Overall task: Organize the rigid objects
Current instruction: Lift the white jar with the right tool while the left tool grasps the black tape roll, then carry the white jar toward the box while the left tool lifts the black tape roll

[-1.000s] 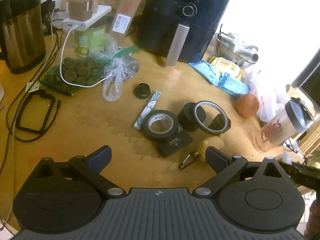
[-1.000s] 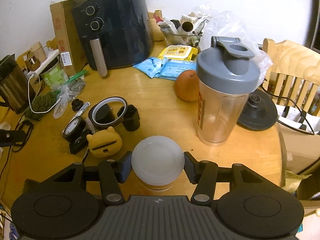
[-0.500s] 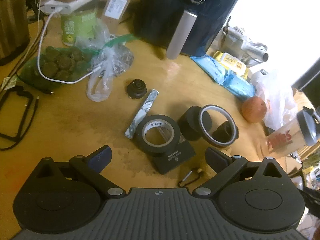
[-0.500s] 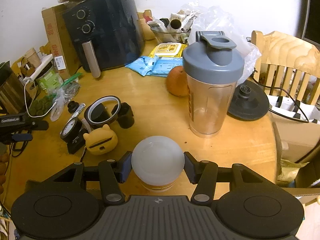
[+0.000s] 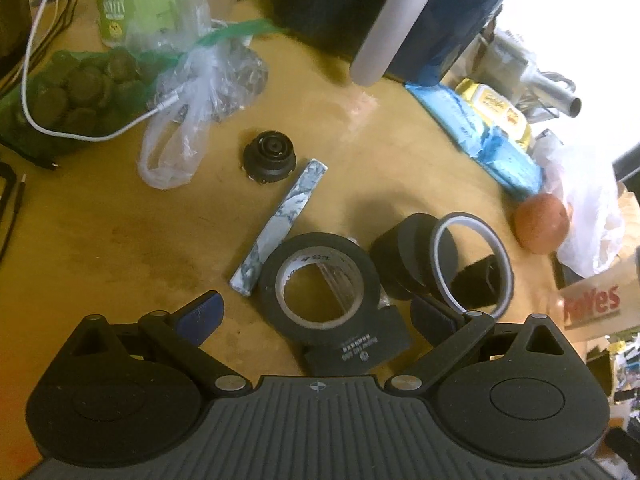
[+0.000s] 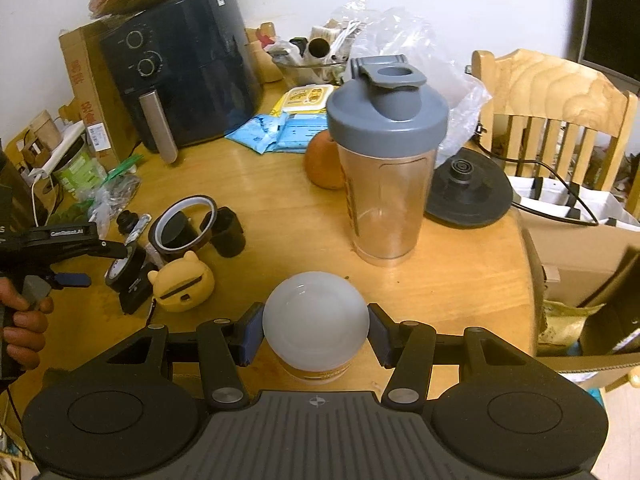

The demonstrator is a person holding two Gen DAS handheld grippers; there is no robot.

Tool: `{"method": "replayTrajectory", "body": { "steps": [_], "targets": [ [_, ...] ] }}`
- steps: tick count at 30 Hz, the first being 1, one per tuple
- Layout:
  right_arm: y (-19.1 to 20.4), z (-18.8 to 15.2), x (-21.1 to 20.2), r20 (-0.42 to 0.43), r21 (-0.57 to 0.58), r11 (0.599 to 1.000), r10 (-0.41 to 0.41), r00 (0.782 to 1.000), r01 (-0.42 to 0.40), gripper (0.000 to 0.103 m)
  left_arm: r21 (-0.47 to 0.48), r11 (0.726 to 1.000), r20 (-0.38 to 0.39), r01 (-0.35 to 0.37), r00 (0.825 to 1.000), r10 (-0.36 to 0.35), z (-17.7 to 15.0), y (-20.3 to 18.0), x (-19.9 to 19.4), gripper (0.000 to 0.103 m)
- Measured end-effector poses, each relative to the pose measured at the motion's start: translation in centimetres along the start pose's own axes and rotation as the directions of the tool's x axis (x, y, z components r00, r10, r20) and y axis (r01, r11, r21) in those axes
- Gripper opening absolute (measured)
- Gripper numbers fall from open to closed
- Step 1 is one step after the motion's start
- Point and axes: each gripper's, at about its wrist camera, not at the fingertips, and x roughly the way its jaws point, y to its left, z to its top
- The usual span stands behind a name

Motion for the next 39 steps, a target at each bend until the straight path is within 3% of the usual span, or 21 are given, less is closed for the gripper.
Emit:
{"method": "replayTrajectory", "body": {
  "steps": [4,5,6,11,23,30,39],
  "targets": [
    [-0.3,-0.2,-0.3,0.003,0.015,1.000,-0.009,1.000,0.009,0.057,-0.033,0.999,-0.019,-0.005,1.000,0.004,0.4,0.2,1.2,0.102],
    [-0.4,-0.2,-0.3,0.004,0.018,1.000,-0.011,1.000,0.011,0.057,-0.041,0.999,-0.022,-0.004,1.000,0.003,0.5,0.3,1.4,0.099],
    [-0.5,-0.2,-0.4,0.004,0.021,1.000,-0.013,1.000,0.013,0.057,-0.048,0.999,-0.025,-0.004,1.000,0.002,0.6,0.4,1.7,0.086],
    [-0.8,-0.3,-0.6,0.008,0.031,0.999,-0.023,1.000,0.022,0.057,-0.048,0.999,-0.034,-0.003,0.999,0.001,0.8,0.2,1.9,0.073],
    [-0.4,-0.4,-0.8,0.008,0.027,1.000,-0.003,1.000,0.002,0.057,-0.002,1.000,-0.015,-0.009,1.000,0.008,0.6,-0.5,0.2,0.073],
    [0.2,-0.5,-0.9,0.001,0.014,1.000,0.027,1.000,-0.027,0.057,0.040,0.999,0.032,-0.007,0.999,0.006,0.0,-1.2,-2.5,0.073],
    [1.4,-0.4,-1.3,0.006,-0.013,0.997,0.072,0.997,-0.071,0.057,0.152,0.987,0.113,-0.059,0.993,0.042,-1.5,-2.6,-6.2,0.072]
  ]
}}
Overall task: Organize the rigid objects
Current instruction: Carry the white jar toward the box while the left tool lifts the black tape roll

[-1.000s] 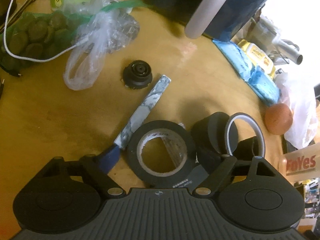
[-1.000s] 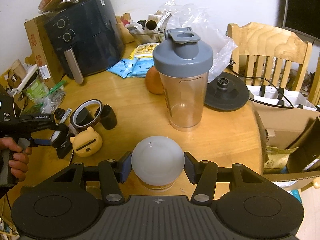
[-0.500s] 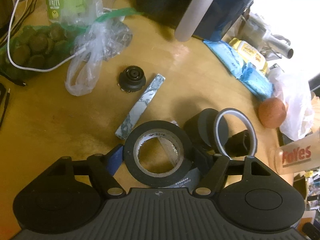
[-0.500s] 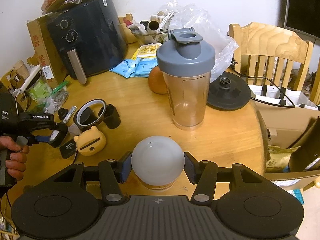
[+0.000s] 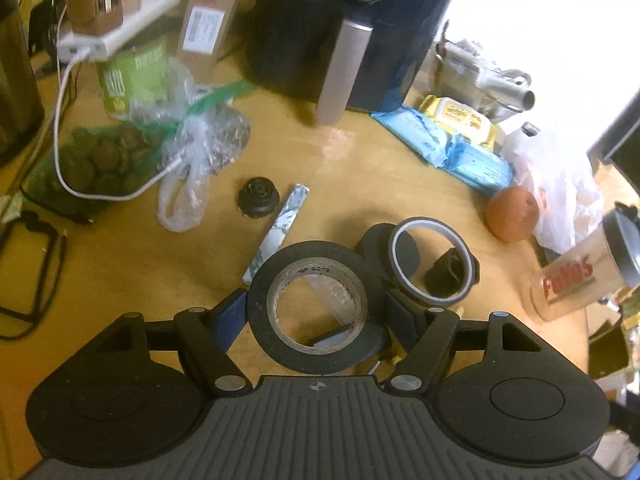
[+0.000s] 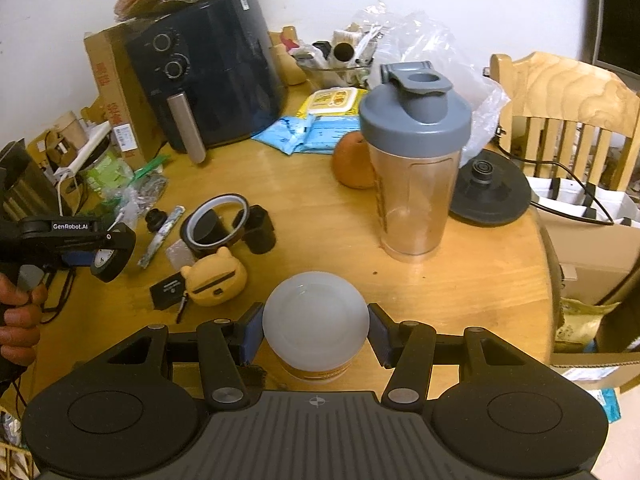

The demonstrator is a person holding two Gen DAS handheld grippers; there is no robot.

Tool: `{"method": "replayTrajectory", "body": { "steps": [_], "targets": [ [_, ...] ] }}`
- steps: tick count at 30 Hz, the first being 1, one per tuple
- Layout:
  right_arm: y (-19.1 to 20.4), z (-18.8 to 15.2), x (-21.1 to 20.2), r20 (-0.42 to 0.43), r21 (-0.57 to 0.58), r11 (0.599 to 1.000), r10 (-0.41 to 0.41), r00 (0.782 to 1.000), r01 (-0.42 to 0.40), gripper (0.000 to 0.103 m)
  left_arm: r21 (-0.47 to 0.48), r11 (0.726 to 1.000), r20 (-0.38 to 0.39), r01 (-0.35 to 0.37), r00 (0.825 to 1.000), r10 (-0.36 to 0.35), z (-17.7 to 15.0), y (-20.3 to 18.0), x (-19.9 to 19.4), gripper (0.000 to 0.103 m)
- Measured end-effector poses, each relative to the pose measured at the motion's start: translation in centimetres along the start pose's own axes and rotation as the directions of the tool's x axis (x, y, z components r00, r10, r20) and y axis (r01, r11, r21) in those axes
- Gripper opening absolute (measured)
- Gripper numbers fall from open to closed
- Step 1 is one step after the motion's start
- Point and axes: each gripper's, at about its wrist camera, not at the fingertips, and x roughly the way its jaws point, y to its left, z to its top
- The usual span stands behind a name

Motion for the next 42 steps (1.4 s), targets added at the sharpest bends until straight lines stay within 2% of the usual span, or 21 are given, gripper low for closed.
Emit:
{"method": "replayTrajectory", "body": {
  "steps": [9,25,33,42],
  "targets": [
    [1.0,0.0,-0.9,0.010,-0.022,0.998,0.057,0.998,-0.057,0.057,0.094,0.995,0.035,-0.032,0.999,0.029,-1.7,-1.1,-3.4,0.072],
    [3.0,-0.6,-1.7,-0.011,-0.080,0.982,0.173,0.985,-0.173,0.057,0.147,0.989,0.028,0.027,0.999,-0.031,-7.3,-2.2,-8.1,0.072],
    [4.6,-1.4,-1.3,-0.057,-0.116,0.967,0.222,0.973,-0.227,0.057,0.173,0.983,-0.008,0.054,0.999,-0.053,-10.2,-2.6,-8.7,0.072],
    [5.9,-2.7,-0.8,-0.119,-0.160,0.953,0.241,0.963,-0.259,0.057,0.234,0.972,-0.066,0.034,0.998,-0.019,-12.8,-3.2,-7.3,0.072]
  ]
}}
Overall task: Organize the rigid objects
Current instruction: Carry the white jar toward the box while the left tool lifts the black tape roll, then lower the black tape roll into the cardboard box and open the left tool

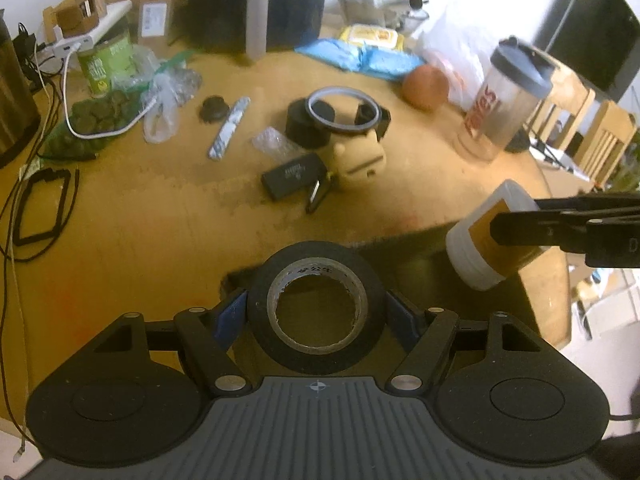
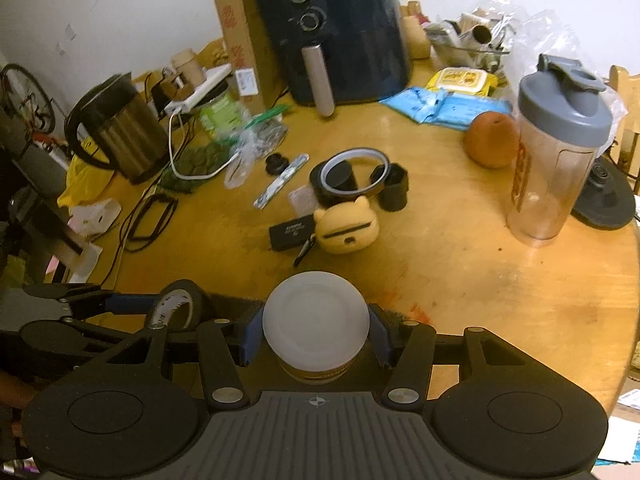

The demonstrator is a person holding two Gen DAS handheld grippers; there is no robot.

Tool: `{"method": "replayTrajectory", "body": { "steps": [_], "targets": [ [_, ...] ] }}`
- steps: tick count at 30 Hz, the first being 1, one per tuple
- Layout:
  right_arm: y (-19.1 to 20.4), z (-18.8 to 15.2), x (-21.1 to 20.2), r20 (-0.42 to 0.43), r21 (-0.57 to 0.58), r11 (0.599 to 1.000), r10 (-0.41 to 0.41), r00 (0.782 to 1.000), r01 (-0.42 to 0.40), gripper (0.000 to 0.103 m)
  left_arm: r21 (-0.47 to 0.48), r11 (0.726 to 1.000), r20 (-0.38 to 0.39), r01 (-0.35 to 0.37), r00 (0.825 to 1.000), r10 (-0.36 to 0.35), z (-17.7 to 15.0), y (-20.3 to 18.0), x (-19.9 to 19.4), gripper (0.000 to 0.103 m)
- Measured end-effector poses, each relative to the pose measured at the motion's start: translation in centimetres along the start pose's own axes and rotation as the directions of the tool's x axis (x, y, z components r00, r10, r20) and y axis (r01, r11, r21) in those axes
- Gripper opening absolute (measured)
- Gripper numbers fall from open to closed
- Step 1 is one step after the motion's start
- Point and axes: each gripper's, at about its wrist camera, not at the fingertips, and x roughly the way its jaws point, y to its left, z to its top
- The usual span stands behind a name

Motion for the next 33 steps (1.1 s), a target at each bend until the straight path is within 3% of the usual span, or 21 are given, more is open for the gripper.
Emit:
{"method": "replayTrajectory", "body": {
  "steps": [9,16,33],
  "targets": [
    [0.3,-1.2,0.5,-0.047,-0.021,1.000,-0.011,0.999,0.010,0.057,0.084,0.996,-0.072,-0.039,0.996,0.045,-0.9,-0.4,2.3,0.073],
    [0.4,-1.8,0.8,-0.059,-0.033,0.999,-0.026,0.998,0.024,0.057,0.137,0.989,-0.054,-0.055,0.997,0.063,-1.1,-0.8,2.8,0.074],
    [0.7,-2.0,2.7,-0.085,-0.097,0.994,-0.061,0.995,0.053,0.057,0.008,0.999,0.030,-0.047,0.998,0.047,-1.1,1.3,-1.7,0.074]
  ]
}}
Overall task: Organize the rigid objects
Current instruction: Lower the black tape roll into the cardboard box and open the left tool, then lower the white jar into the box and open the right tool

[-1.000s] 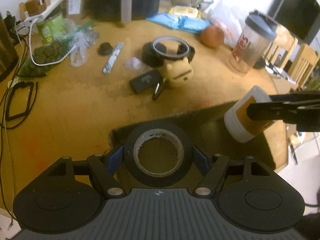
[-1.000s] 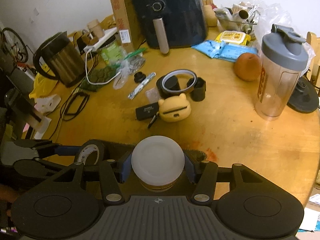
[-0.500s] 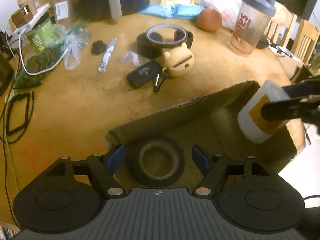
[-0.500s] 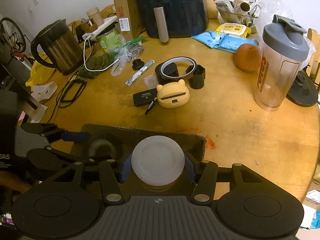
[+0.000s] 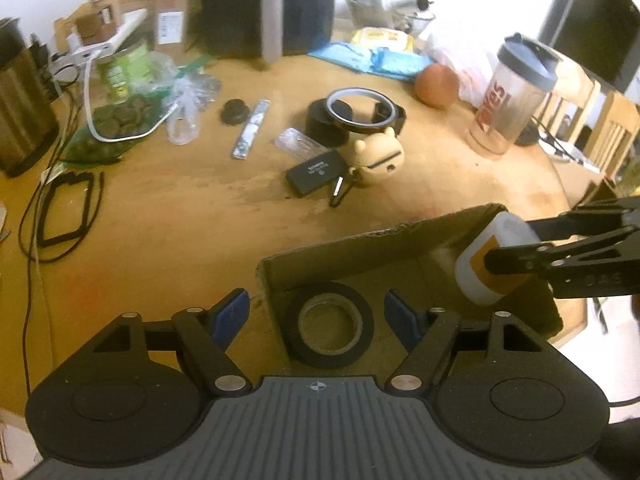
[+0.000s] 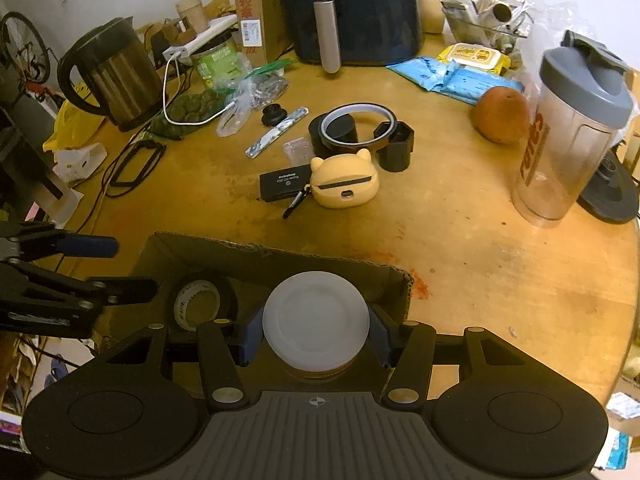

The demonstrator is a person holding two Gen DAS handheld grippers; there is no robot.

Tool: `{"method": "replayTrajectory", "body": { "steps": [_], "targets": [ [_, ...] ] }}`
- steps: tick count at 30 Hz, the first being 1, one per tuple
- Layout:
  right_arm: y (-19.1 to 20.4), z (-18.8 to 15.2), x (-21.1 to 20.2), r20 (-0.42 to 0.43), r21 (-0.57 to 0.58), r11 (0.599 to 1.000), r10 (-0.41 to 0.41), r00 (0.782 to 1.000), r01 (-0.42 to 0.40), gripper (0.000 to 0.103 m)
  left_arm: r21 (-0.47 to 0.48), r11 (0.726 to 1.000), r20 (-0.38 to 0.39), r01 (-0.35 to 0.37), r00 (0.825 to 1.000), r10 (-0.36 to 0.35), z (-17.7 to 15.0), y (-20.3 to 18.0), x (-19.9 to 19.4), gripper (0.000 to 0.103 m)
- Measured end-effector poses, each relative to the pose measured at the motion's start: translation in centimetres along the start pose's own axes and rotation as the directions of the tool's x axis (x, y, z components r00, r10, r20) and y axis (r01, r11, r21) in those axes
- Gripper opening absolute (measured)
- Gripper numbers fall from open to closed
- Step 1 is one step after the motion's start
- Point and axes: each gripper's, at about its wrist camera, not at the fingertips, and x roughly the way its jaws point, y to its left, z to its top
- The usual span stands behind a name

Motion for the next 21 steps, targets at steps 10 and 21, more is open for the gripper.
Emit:
{"method": "replayTrajectory", "body": {
  "steps": [10,21],
  "targets": [
    [0.3,0.5,2.6,-0.028,-0.106,0.992,-0.070,0.997,0.067,0.057,-0.118,0.993,0.006,-0.006,1.000,0.006,-1.3,1.8,-1.3,0.074],
    [1.2,0.2,4.4,-0.015,-0.257,0.958,-0.136,0.991,0.127,0.065,-0.171,0.985,0.013,-0.021,1.000,0.023,-1.5,2.7,-1.7,0.074]
  ]
}}
